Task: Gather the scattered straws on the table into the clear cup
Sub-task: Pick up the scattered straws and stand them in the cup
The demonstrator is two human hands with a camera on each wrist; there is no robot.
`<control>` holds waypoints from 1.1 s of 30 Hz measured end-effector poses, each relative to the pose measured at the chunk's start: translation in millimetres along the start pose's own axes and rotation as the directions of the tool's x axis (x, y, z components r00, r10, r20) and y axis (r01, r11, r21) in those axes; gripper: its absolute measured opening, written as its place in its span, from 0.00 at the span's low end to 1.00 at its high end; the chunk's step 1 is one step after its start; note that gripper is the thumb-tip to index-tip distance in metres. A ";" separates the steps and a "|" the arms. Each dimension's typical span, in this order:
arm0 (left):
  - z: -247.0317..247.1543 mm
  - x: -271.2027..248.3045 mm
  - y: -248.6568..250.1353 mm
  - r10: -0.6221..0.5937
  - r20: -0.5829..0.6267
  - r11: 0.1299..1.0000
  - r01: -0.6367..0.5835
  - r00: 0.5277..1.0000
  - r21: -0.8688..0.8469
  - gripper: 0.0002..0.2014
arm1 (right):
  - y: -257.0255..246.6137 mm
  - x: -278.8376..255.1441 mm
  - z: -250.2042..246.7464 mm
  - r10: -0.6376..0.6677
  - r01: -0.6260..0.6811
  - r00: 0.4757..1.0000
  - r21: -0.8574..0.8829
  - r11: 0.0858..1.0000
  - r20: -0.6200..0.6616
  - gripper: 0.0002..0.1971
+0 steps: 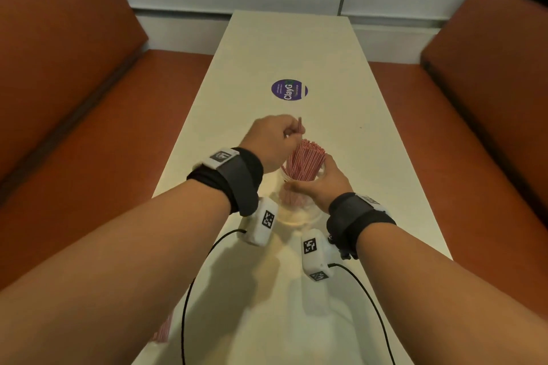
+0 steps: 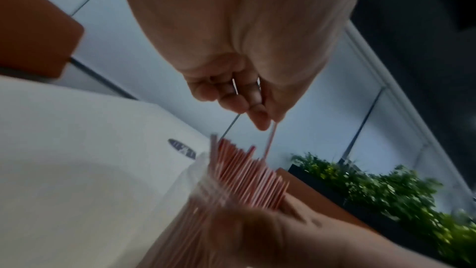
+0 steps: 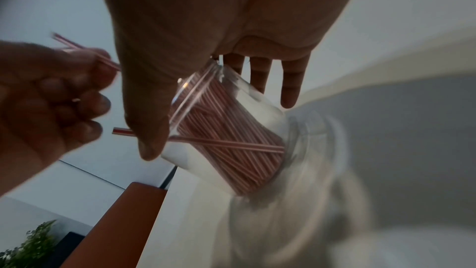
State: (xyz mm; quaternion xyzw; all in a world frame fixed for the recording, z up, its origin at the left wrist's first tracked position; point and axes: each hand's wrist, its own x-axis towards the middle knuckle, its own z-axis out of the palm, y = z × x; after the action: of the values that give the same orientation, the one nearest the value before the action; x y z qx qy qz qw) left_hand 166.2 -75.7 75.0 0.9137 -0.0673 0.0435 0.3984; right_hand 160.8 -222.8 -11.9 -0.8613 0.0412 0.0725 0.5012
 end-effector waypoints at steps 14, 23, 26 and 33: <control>15.0 -6.1 -25.1 -0.057 0.134 0.933 0.005 0.989 0.359 0.08 | 4.1 3.8 -11.8 0.002 -0.002 1.000 0.015 1.000 -0.009 0.44; 29.5 10.3 -1.9 0.002 0.172 0.846 -0.093 0.985 0.524 0.07 | 8.4 7.1 -13.0 -0.015 0.014 1.000 0.029 0.999 0.023 0.44; 35.0 15.6 -7.4 0.063 0.098 0.946 -0.091 0.993 0.310 0.14 | 7.9 8.6 -13.9 -0.009 0.008 0.999 0.023 1.000 0.033 0.42; 50.5 33.1 -10.4 0.017 0.410 0.941 -0.153 0.912 0.301 0.25 | 9.0 11.9 -6.1 -0.035 0.039 0.997 -0.063 0.997 0.070 0.44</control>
State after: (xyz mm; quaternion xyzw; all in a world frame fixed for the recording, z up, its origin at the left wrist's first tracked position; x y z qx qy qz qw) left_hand 201.7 -108.7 37.7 0.9523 -0.1798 -0.1167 0.2172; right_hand 171.8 -232.5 -18.6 -0.8746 0.0056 0.0941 0.4755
